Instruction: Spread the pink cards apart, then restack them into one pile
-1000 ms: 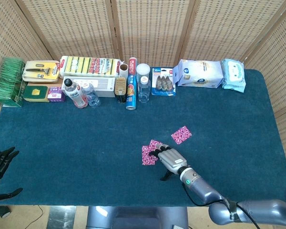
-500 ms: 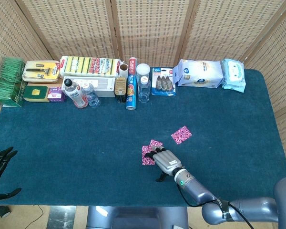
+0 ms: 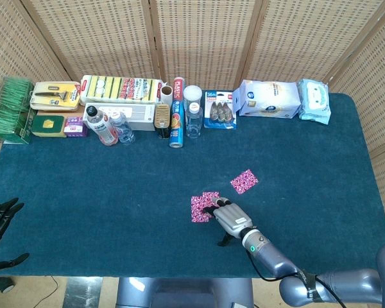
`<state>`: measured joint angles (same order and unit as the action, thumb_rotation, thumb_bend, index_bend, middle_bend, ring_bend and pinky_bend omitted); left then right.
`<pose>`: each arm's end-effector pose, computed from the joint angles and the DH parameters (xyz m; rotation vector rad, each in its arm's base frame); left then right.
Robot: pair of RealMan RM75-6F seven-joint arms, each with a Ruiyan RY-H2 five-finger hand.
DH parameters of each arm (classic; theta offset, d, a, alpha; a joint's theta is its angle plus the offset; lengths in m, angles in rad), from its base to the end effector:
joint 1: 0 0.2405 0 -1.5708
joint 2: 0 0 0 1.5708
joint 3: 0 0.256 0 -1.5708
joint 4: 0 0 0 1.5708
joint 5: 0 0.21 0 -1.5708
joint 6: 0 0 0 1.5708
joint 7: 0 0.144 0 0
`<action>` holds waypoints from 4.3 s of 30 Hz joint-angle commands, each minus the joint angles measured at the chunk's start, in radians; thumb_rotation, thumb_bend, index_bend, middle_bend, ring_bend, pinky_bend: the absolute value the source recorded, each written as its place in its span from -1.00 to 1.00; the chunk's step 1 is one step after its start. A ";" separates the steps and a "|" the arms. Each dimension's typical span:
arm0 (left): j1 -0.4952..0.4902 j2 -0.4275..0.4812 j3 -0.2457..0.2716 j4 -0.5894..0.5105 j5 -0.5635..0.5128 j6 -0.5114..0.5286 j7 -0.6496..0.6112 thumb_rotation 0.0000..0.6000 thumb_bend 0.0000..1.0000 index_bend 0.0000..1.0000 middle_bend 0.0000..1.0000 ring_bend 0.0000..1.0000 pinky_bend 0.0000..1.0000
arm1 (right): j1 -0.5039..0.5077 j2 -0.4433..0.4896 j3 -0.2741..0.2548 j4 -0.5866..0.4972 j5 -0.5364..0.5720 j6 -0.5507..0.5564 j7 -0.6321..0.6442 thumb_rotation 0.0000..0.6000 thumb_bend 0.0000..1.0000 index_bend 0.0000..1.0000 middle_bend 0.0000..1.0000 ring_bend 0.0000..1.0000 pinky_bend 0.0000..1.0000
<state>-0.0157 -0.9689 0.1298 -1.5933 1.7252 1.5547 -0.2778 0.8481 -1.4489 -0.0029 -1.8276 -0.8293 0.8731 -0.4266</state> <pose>-0.3163 0.1186 0.1819 -1.5425 -1.0766 -0.9551 -0.1297 -0.2687 -0.0384 2.1212 -1.2755 0.6910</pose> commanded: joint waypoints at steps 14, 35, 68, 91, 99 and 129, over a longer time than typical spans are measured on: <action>-0.002 -0.004 -0.001 -0.010 -0.003 -0.010 0.024 1.00 -0.91 -1.00 -1.00 -1.00 -0.96 | -0.013 0.046 0.036 -0.020 -0.042 0.000 0.060 1.00 -1.00 -0.61 -0.47 -1.00 -1.00; -0.005 0.000 -0.004 -0.007 -0.011 -0.012 0.010 1.00 -0.90 -1.00 -1.00 -1.00 -0.96 | 0.038 -0.035 0.045 0.073 0.077 -0.021 0.004 1.00 -1.00 -0.60 -0.57 -1.00 -1.00; -0.004 -0.005 -0.003 -0.019 -0.011 -0.018 0.037 1.00 -0.91 -1.00 -1.00 -1.00 -0.96 | -0.062 0.106 -0.020 0.052 -0.013 -0.019 0.096 1.00 -1.00 -0.60 -0.57 -1.00 -1.00; -0.003 -0.003 -0.002 -0.015 -0.007 -0.013 0.027 1.00 -0.90 -1.00 -1.00 -1.00 -0.96 | -0.044 0.111 0.013 0.060 0.021 -0.042 0.085 1.00 -1.00 -0.60 -0.57 -1.00 -1.00; -0.004 -0.003 -0.002 -0.018 -0.010 -0.016 0.030 1.00 -0.90 -1.00 -1.00 -1.00 -0.96 | -0.047 0.108 0.002 0.067 0.019 -0.051 0.084 1.00 -1.00 -0.60 -0.57 -1.00 -1.00; 0.000 -0.007 0.000 -0.017 -0.002 -0.010 0.039 1.00 -0.91 -1.00 -1.00 -1.00 -0.96 | -0.080 0.126 0.017 -0.015 -0.248 0.072 0.055 1.00 -0.77 -0.50 -0.60 -0.98 -1.00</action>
<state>-0.0159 -0.9757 0.1301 -1.6099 1.7231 1.5451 -0.2394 0.7698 -1.3133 0.0061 -1.8584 -1.0643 0.9391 -0.3696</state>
